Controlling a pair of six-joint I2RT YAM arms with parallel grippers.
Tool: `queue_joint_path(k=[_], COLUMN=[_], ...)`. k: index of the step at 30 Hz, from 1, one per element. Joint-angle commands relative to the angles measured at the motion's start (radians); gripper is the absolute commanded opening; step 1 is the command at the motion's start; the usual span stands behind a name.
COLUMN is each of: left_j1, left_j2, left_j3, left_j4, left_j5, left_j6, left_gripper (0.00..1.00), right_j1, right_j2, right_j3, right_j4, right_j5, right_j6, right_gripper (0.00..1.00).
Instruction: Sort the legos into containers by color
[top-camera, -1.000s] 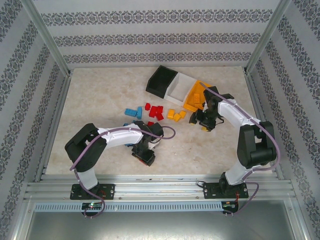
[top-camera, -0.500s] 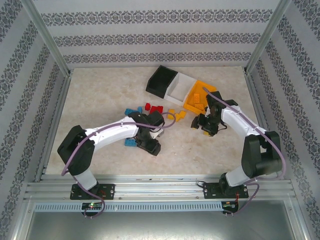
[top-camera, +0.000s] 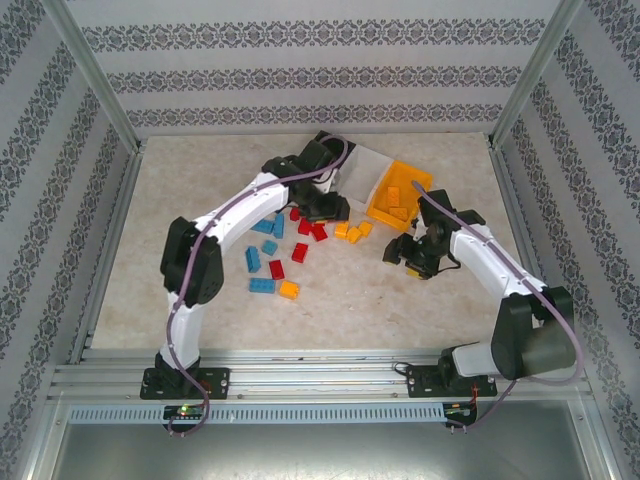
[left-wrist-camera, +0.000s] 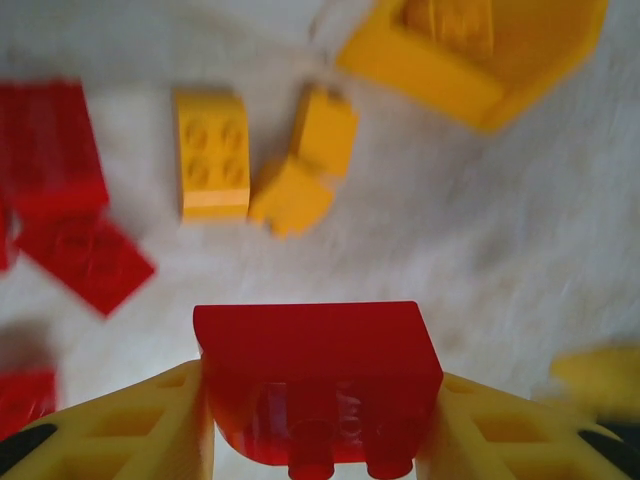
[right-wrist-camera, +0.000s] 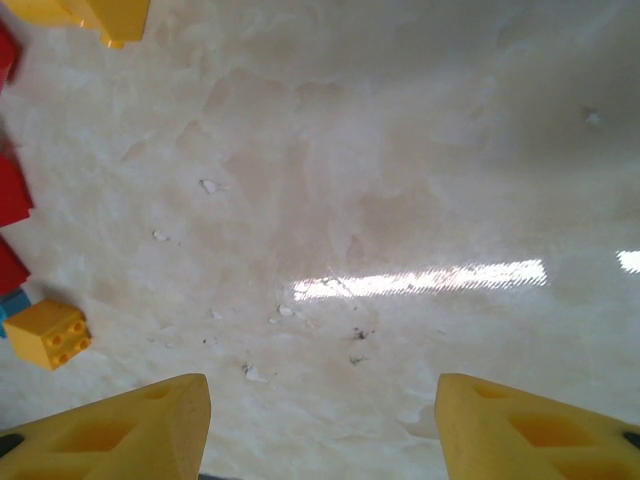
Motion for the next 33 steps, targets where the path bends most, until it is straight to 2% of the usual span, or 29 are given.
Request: queue_joint_path(k=[1,6,9,17,19,27,33], left_j1=[0.009,0.023,0.024,0.036,0.045,0.071,0.093], left_j2=[0.097,0.237,0.305,0.438,0.471,0.505,0.449], left_j3=[0.129,0.208,0.276,0.414,0.45,0.511,0.5], left_j4=[0.098,0.312,0.365,0.45,0.454,0.467,0.442], left_j5=[-0.02,-0.034,-0.083,-0.164,-0.164,-0.103,-0.012], left_j6=[-0.222,-0.518,-0.64,-0.807,-0.844,-0.859,-0.757], left_gripper=[0.48,0.48,0.48,0.49,0.52,0.75,0.77], right_j1=[-0.007,-0.007,-0.004,0.019,0.021,0.046,0.128], right_j2=[-0.043,-0.107,-0.148,-0.278,-0.31,-0.43,-0.44], right_j3=[-0.016,-0.06,-0.121,-0.277,-0.295,-0.317,-0.262], right_j4=[-0.005,-0.001,0.026,0.052,0.033,-0.005,-0.035], right_j5=[-0.046,-0.056,-0.089,-0.097,-0.083,0.006,0.108], right_j6=[-0.025,-0.033,-0.011,0.049,0.058,0.166,0.265], right_gripper=[0.61,0.61,0.61,0.61,0.61,0.61,0.62])
